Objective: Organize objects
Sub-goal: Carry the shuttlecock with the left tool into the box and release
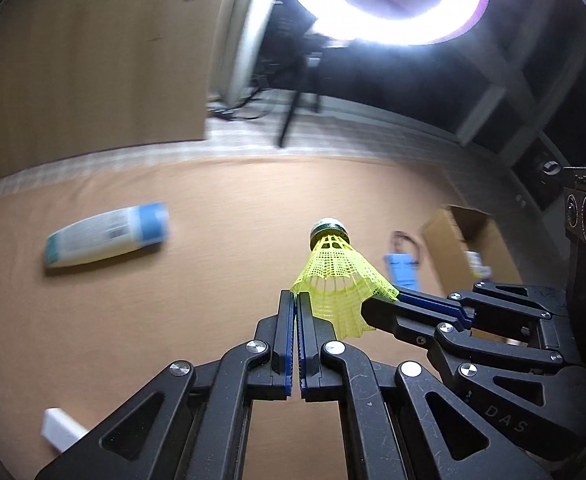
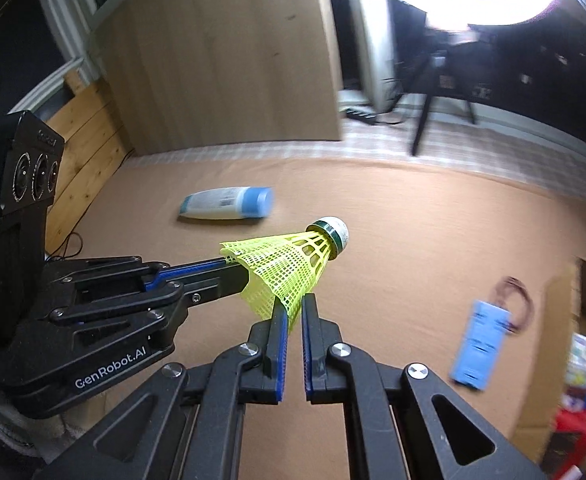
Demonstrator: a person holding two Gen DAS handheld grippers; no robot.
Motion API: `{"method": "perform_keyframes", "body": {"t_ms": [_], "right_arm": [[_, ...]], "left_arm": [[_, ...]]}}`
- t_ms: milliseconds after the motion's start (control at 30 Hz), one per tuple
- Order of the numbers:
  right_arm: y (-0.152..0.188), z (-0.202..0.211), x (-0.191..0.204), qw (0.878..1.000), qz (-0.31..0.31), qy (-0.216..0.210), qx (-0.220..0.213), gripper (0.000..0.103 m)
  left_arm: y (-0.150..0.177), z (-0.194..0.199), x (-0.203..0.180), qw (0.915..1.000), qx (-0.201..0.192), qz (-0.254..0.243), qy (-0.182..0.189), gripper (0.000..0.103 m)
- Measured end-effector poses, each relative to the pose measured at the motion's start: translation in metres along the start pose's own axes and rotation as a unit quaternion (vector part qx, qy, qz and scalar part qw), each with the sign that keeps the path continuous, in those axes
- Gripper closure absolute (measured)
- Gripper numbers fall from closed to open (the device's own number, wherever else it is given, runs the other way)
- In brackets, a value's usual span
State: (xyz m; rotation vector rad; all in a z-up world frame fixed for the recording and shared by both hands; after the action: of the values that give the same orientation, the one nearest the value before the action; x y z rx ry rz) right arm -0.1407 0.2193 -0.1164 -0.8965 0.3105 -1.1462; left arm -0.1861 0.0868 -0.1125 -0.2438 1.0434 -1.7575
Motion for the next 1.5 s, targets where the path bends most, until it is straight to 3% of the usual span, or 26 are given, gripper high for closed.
{"method": "perform_keyframes", "body": {"t_ms": [433,800,1100,1167,1267,1333,1500], "right_arm": [[0.01,0.106,-0.126,0.992,-0.073,0.094,-0.044,0.097],[0.034,0.158,-0.203,0.978,-0.121,0.156,-0.061,0.097],[0.046,0.178,-0.235,0.969,-0.144,0.189,-0.066,0.096],[0.047,0.182,-0.239,0.967,-0.149,0.192,-0.07,0.083],[0.048,0.185,-0.24,0.966,-0.152,0.196,-0.073,0.063],[0.048,0.184,-0.239,0.966,-0.153,0.194,-0.071,0.06],[0.048,0.182,-0.234,0.967,-0.153,0.189,-0.072,0.06]], "left_arm": [[0.01,-0.037,-0.171,0.9918,0.014,-0.07,0.106,0.102],[0.026,-0.069,-0.274,0.9811,0.038,-0.11,0.154,0.102],[0.029,-0.085,-0.3,0.9784,0.049,-0.115,0.164,0.098],[0.028,-0.084,-0.301,0.9789,0.047,-0.115,0.162,0.093],[0.026,-0.084,-0.297,0.9809,0.047,-0.107,0.155,0.072],[0.025,-0.083,-0.294,0.9817,0.046,-0.101,0.155,0.067],[0.025,-0.077,-0.283,0.9832,0.046,-0.098,0.147,0.066]]}}
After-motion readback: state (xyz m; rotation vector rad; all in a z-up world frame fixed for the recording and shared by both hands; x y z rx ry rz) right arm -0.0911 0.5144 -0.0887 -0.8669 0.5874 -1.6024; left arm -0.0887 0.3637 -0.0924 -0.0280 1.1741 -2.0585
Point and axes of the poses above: each gripper's, at about its wrist camera, not at the fingertips, and z roughly against the way its jaws point, x to its left, y to its underside, the point moved 5 cm from there along -z, roughly the way its jaws point, and after that the axes turned 15 degrees about -x, right-handed, at the moved point
